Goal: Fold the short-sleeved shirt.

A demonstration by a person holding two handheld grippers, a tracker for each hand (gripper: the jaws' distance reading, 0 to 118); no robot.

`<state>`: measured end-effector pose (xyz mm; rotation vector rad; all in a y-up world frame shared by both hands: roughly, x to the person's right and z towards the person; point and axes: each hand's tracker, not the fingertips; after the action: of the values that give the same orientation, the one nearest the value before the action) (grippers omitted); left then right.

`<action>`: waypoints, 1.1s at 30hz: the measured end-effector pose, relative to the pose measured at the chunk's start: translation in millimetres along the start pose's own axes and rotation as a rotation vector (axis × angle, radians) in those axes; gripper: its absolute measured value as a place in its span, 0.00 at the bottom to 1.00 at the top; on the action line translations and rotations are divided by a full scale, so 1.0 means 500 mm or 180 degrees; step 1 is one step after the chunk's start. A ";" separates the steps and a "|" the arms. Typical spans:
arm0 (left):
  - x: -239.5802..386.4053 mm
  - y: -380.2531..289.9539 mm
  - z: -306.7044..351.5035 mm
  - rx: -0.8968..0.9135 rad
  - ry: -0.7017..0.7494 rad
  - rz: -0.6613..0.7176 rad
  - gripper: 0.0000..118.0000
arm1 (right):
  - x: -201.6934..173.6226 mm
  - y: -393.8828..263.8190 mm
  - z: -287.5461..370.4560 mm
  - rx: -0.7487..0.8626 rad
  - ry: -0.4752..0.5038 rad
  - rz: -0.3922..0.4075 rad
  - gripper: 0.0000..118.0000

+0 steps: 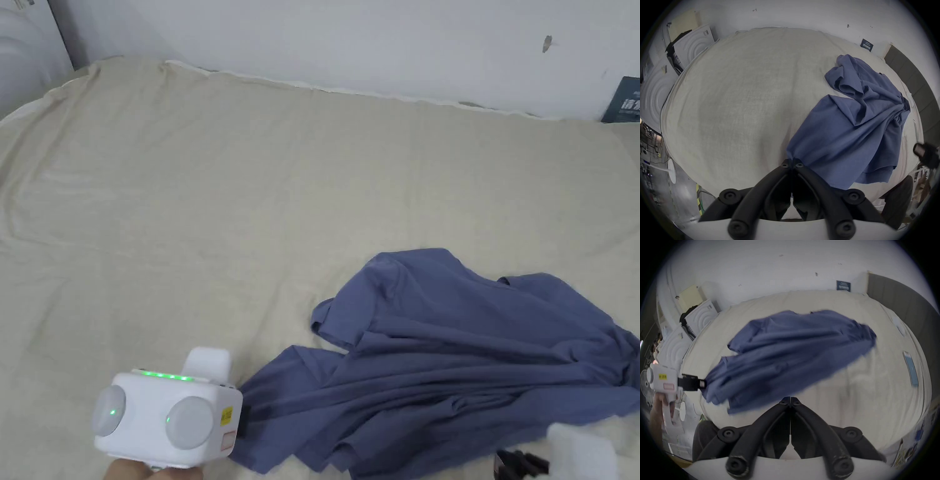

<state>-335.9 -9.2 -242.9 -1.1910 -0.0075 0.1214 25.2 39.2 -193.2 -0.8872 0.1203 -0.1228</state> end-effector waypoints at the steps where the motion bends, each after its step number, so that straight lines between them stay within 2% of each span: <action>1: -0.002 -0.001 0.004 0.0000 -0.0008 -0.0004 0.00 | -0.011 0.032 -0.010 0.0068 0.0041 0.0090 0.00; 2: -0.009 0.005 0.008 0.0197 0.0101 -0.0052 0.00 | -0.022 0.066 -0.025 0.0121 0.0097 0.0169 0.00; 5: -0.015 0.001 0.006 0.0162 0.0035 -0.0006 0.00 | -0.054 0.179 -0.089 0.0207 0.0135 0.0414 0.00; 8: -0.014 -0.006 0.009 0.0127 -0.0044 0.0044 0.00 | -0.098 0.298 -0.169 0.0192 0.0084 0.0770 0.00; 9: -0.013 -0.007 0.009 0.0119 -0.0050 0.0030 0.00 | -0.111 0.333 -0.196 0.0171 0.0089 0.0869 0.13; 10: -0.012 -0.008 0.009 0.0117 -0.0059 0.0029 0.00 | -0.127 0.371 -0.228 0.0114 0.0068 0.0969 0.42; 11: -0.013 -0.006 0.007 0.0098 -0.0073 0.0035 0.00 | -0.142 0.405 -0.265 0.0032 0.0065 0.1058 0.77; 12: -0.014 -0.006 0.007 0.0090 -0.0084 0.0047 0.00 | -0.153 0.428 -0.301 -0.0066 0.0189 0.1070 0.98; 13: -0.013 -0.005 0.007 0.0089 -0.0083 0.0042 0.00 | -0.165 0.448 -0.330 -0.0129 0.0255 0.1183 0.99; 14: -0.014 -0.004 0.007 0.0080 -0.0081 -0.0006 0.00 | -0.178 0.468 -0.359 -0.0236 0.0197 0.1337 0.99; 17: -0.022 0.004 0.005 0.0061 -0.0124 0.0015 0.00 | -0.204 0.509 -0.447 -0.0371 -0.0037 0.1521 0.99; 23: -0.038 0.008 0.004 0.0034 -0.0254 0.0039 0.00 | -0.213 0.541 -0.538 -0.0642 0.0007 0.1365 0.98; 24: -0.038 0.009 0.003 0.0020 -0.0265 0.0032 0.00 | -0.213 0.549 -0.546 -0.0661 -0.0012 0.1389 0.94; 25: -0.037 0.009 0.002 0.0015 -0.0265 0.0030 0.00 | -0.216 0.548 -0.554 -0.0686 -0.0042 0.1423 0.83; 26: -0.036 0.010 0.002 0.0015 -0.0259 0.0023 0.00 | -0.217 0.543 -0.554 -0.0687 -0.0026 0.1438 0.67; 27: -0.035 0.010 0.001 0.0007 -0.0256 0.0018 0.00 | -0.219 0.538 -0.556 -0.0715 -0.0017 0.1478 0.42; 28: -0.035 0.010 0.000 0.0003 -0.0253 0.0004 0.00 | -0.230 0.533 -0.549 -0.0740 -0.0058 0.1538 0.31; 29: -0.034 0.011 -0.002 -0.0003 -0.0246 -0.0003 0.00 | -0.230 0.525 -0.553 -0.0771 -0.0170 0.1638 0.26; 30: -0.034 0.011 -0.003 -0.0004 -0.0247 -0.0007 0.00 | -0.227 0.518 -0.558 -0.0805 -0.0201 0.1649 0.26; 32: -0.033 0.012 -0.002 -0.0011 -0.0245 -0.0013 0.00 | -0.214 0.505 -0.566 -0.0957 -0.0162 0.1572 0.21; 33: -0.032 0.012 -0.001 -0.0012 -0.0246 -0.0018 0.00 | -0.215 0.510 -0.555 -0.0892 -0.0094 0.1479 0.16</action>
<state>-352.5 -9.0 -247.9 -1.1892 -0.0790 0.1623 -109.6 3.4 -559.4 -1.1171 0.3182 0.3481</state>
